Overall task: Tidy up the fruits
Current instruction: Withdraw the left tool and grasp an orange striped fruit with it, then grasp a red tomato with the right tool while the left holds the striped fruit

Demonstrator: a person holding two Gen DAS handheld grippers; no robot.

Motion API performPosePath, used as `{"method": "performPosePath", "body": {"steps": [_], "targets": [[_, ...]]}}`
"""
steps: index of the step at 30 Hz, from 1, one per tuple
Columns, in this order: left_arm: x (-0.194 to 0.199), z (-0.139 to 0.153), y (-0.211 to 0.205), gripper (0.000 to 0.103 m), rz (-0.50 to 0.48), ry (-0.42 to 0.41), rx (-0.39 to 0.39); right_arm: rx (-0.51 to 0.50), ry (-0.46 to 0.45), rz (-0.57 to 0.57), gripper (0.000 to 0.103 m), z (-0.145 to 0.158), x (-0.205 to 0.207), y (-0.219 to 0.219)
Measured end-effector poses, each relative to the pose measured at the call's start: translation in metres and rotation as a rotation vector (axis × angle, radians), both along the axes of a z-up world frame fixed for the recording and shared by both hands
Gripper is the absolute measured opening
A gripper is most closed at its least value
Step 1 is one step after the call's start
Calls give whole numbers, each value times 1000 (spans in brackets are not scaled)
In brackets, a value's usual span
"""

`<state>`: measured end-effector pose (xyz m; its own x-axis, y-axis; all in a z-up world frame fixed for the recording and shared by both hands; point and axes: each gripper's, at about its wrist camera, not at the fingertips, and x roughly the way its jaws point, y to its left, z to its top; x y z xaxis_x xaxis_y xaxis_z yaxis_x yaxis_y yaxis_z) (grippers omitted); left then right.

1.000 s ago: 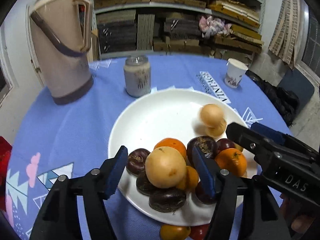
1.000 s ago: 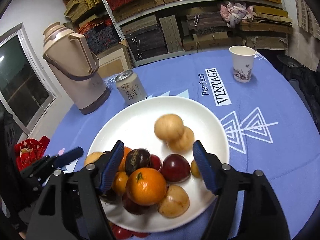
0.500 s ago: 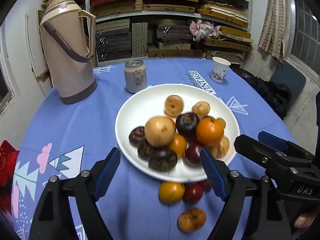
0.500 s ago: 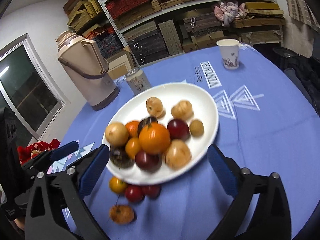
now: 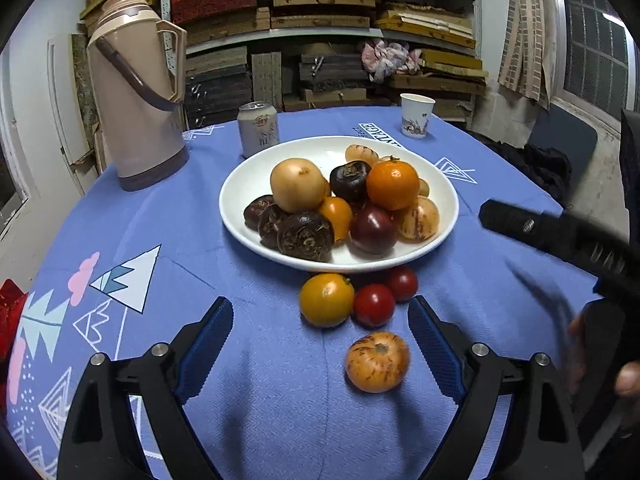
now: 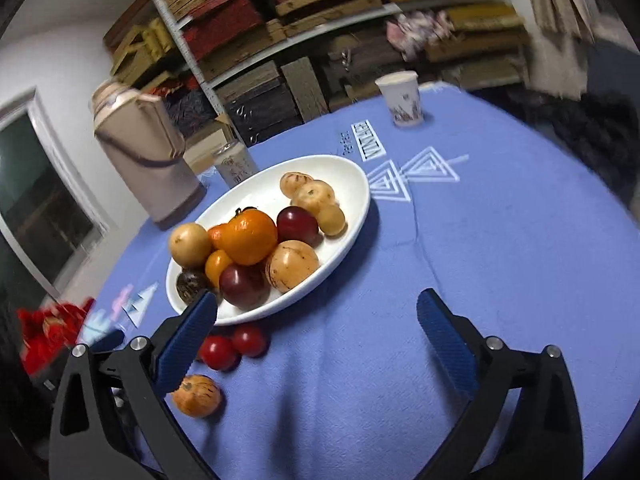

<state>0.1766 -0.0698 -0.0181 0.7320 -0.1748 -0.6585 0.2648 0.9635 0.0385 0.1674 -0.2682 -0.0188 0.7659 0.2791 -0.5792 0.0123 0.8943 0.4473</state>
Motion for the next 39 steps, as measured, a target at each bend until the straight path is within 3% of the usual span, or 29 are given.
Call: {"method": "performPosePath", "body": {"steps": [9, 17, 24, 27, 29, 31, 33, 36, 39], "targets": [[-4, -13, -11, 90, -113, 63, -14, -55, -40, 49, 98, 6, -5, 13], [5, -33, -14, 90, -113, 168, -21, -25, -22, -31, 98, 3, -5, 4], [10, -42, -12, 90, -97, 220, -25, -39, 28, -10, 98, -5, 1, 9], [9, -41, -11, 76, -91, 209, -27, -43, 28, -8, 98, -6, 1, 9], [8, -39, -10, 58, -82, 199, -27, -37, 30, -3, 98, -6, 1, 9], [8, -38, -9, 47, -93, 199, -50, -35, 31, 7, 98, -6, 1, 10], [7, -37, -9, 40, -93, 193, -49, -38, 32, 21, 98, -6, 1, 12], [6, -36, -9, 40, -92, 194, -43, -53, 24, 53, 98, -6, 1, 16], [10, -34, -4, 40, -66, 196, -59, -165, -29, 22, 98, 0, -4, 22]]}}
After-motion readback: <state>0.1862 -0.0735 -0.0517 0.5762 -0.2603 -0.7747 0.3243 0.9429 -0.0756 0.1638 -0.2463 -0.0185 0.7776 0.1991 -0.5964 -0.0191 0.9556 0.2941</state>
